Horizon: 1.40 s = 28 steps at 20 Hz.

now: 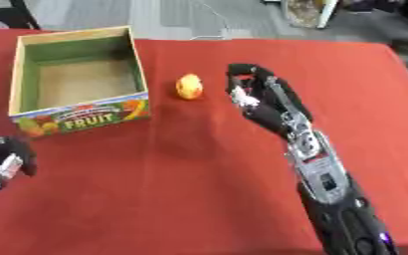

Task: Pick up objects on the table and place them in the box.

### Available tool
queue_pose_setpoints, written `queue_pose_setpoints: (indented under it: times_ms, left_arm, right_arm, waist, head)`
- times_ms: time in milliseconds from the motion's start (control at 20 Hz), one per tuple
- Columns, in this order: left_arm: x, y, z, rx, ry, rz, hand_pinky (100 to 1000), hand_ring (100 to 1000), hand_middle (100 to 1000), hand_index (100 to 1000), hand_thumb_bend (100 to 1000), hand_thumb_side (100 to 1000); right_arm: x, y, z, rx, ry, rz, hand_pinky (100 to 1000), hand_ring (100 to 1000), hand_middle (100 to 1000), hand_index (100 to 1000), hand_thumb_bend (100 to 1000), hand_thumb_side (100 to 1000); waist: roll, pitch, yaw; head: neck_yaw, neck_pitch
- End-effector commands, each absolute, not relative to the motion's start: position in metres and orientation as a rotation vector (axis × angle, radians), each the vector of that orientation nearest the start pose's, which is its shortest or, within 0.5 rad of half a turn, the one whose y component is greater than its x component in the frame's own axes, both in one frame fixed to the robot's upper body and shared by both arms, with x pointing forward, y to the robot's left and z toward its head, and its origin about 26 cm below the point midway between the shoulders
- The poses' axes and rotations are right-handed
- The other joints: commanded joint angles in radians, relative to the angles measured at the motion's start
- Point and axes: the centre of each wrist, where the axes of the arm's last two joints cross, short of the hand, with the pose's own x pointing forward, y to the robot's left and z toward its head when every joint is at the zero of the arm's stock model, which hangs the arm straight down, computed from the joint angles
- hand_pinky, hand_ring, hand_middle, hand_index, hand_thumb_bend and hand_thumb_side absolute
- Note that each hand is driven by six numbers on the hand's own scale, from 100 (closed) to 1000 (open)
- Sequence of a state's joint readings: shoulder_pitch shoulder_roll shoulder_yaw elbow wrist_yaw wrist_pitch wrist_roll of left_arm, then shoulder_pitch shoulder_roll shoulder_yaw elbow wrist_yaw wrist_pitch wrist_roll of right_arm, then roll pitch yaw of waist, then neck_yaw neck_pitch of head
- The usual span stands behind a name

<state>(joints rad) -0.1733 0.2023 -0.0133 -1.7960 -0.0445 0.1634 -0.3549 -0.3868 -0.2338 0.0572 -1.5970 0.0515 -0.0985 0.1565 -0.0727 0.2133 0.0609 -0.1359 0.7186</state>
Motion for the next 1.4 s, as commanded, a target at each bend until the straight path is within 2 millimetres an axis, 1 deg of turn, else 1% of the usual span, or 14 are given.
queue_pose_setpoints:
  times_ms: [50, 150, 250, 350, 550, 850, 950, 1050, 1150, 1250, 1300, 1400]
  left_arm:
    - [0.307, 0.263, 0.113, -0.076, -1.744, -0.557, 505, 482, 495, 518, 151, 354]
    - [0.307, 0.263, 0.113, -0.077, -1.744, -0.557, 505, 482, 495, 518, 151, 354]
    - [0.307, 0.262, 0.113, -0.078, -1.744, -0.558, 506, 482, 495, 518, 151, 354]
    - [0.307, 0.263, 0.113, -0.078, -1.742, -0.559, 506, 482, 495, 518, 151, 354]
    - [0.307, 0.262, 0.113, -0.081, -1.741, -0.562, 505, 482, 495, 518, 151, 354]
    - [0.307, 0.260, 0.112, -0.092, -1.738, -0.574, 506, 482, 495, 518, 152, 354]
    - [0.308, 0.259, 0.113, -0.097, -1.739, -0.578, 506, 481, 495, 518, 151, 354]
    - [0.309, 0.257, 0.114, -0.105, -1.741, -0.588, 505, 481, 494, 518, 151, 353]
    - [0.309, 0.255, 0.114, -0.113, -1.742, -0.596, 506, 481, 494, 518, 150, 353]
    - [0.310, 0.254, 0.115, -0.119, -1.743, -0.603, 505, 481, 494, 518, 151, 353]
    - [0.310, 0.254, 0.115, -0.122, -1.743, -0.607, 505, 481, 494, 518, 151, 352]
    - [0.310, 0.252, 0.115, -0.129, -1.743, -0.616, 505, 481, 494, 517, 150, 352]
  right_arm:
    - [0.362, -0.244, 0.127, -0.029, -2.032, 0.543, 606, 679, 745, 825, 300, 538]
    - [0.362, -0.244, 0.128, -0.033, -2.032, 0.544, 606, 679, 744, 826, 304, 532]
    - [0.363, -0.246, 0.132, -0.047, -2.040, 0.569, 606, 680, 745, 827, 302, 523]
    - [0.367, -0.250, 0.140, -0.070, -2.052, 0.609, 608, 682, 749, 834, 312, 507]
    - [0.380, -0.259, 0.163, -0.136, -2.082, 0.700, 613, 686, 759, 849, 326, 492]
    - [0.408, -0.271, 0.202, -0.249, -2.100, 0.898, 636, 710, 815, 887, 375, 473]
    - [0.417, -0.273, 0.209, -0.274, -2.094, 0.953, 640, 715, 821, 890, 381, 475]
    - [0.432, -0.273, 0.217, -0.309, -2.060, 1.029, 653, 735, 836, 901, 394, 472]
    - [0.447, -0.274, 0.218, -0.337, -2.023, 1.085, 665, 755, 842, 906, 402, 471]
    - [0.459, -0.273, 0.218, -0.379, -1.987, 1.131, 684, 794, 855, 910, 417, 464]
    - [0.465, -0.273, 0.216, -0.411, -1.969, 1.150, 708, 828, 864, 912, 432, 455]
    - [0.474, -0.272, 0.212, -0.493, -1.935, 1.191, 745, 866, 876, 916, 459, 440]
  waist:
    - [0.004, -0.012, 0.000]
    - [0.004, -0.012, 0.000]
    - [0.004, -0.013, 0.001]
    - [0.002, -0.014, 0.003]
    - [0.000, -0.018, 0.008]
    - [-0.006, -0.024, 0.023]
    - [-0.007, -0.025, 0.029]
    - [-0.008, -0.026, 0.044]
    - [-0.009, -0.027, 0.055]
    - [-0.011, -0.028, 0.064]
    - [-0.011, -0.029, 0.069]
    - [-0.013, -0.031, 0.079]
  head:
    - [-0.006, -0.009]
    - [-0.006, -0.009]
    - [-0.007, -0.008]
    - [-0.008, -0.007]
    - [-0.008, -0.009]
    - [-0.016, -0.010]
    - [-0.018, -0.011]
    - [-0.030, -0.016]
    - [-0.039, -0.018]
    - [-0.046, -0.018]
    - [-0.049, -0.018]
    - [-0.056, -0.017]
